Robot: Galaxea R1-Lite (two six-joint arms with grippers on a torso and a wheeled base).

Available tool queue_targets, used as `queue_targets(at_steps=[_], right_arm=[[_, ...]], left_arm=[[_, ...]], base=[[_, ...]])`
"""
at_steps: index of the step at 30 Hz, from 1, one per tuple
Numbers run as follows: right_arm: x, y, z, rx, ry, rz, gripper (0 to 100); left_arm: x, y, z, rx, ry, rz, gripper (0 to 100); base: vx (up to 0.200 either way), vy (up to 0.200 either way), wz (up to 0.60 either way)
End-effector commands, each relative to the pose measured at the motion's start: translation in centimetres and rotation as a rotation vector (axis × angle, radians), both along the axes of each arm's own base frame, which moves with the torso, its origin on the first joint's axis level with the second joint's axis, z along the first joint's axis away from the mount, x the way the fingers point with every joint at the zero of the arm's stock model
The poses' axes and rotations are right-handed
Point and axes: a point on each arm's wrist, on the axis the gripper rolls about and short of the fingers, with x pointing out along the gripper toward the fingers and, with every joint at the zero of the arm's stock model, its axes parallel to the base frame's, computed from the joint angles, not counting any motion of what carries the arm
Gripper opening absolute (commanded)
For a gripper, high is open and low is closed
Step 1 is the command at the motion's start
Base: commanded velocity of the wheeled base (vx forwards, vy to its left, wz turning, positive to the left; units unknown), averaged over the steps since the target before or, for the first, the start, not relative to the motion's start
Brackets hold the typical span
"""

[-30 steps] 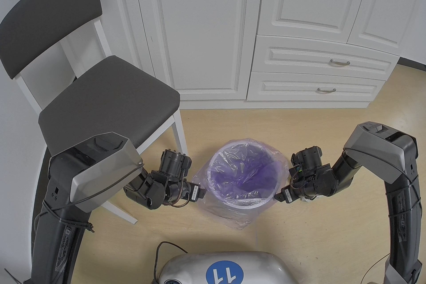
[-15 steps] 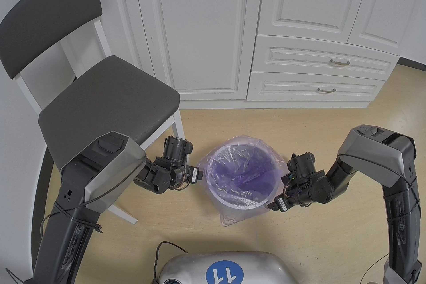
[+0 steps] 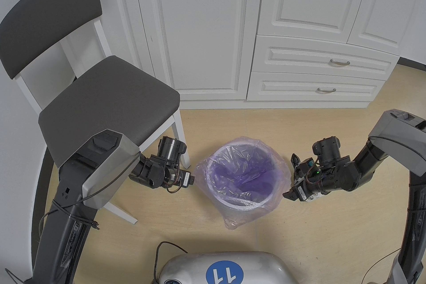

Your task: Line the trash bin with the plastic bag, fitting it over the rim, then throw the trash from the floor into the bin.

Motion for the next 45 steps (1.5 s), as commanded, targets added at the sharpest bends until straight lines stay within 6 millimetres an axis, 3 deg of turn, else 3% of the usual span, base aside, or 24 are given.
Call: queue_targets(at_steps=[1, 2, 6, 10, 17, 22, 26, 28, 30, 45], right_arm=[[0.1, -1.2, 1.7, 0.004, -0.043, -0.022, 100], [1.8, -3.0, 1.3, -0.007, -0.064, -0.066, 100], [4.0, -3.8, -0.8, -0.003, -0.058, -0.112, 100], [7.1, -3.2, -4.2, 0.023, -0.06, -0.186, 100], [11.4, -2.5, -5.6, 0.056, -0.069, -0.24, 100], [14.1, -1.8, -7.9, 0.104, -0.005, -0.279, 100], [15.1, -1.1, -8.8, 0.114, 0.048, -0.299, 100], [15.2, -0.9, -8.8, 0.115, 0.051, -0.298, 100], [14.9, -0.3, -9.1, 0.119, 0.077, -0.301, 100], [14.5, -0.4, -9.4, 0.154, 0.101, -0.334, 100]], left_arm=[[-0.1, 0.1, 0.6, 0.001, 0.0, -0.001, 100], [-1.2, -0.3, 1.8, -0.009, 0.0, -0.035, 100], [-1.9, -0.3, 3.0, -0.014, 0.002, -0.04, 100], [-3.3, -0.1, 4.1, -0.021, -0.006, -0.047, 100], [-6.1, -0.3, 5.4, -0.049, -0.071, -0.074, 100], [-8.0, -1.2, 6.6, -0.08, -0.137, -0.112, 100], [-8.3, -2.5, 7.1, -0.095, -0.177, -0.14, 100], [-8.3, -2.7, 7.2, -0.096, -0.18, -0.143, 100], [-8.1, -4.0, 7.2, -0.104, -0.194, -0.169, 100], [-4.5, -11.5, 4.7, -0.004, -0.142, -0.183, 100]], base=[[0.0, 0.0, 0.0], [0.0, 0.0, 0.0], [0.0, 0.0, 0.0], [0.0, 0.0, 0.0], [0.0, 0.0, 0.0], [0.0, 0.0, 0.0], [0.0, 0.0, 0.0], [0.0, 0.0, 0.0], [0.0, 0.0, 0.0], [0.0, 0.0, 0.0]])
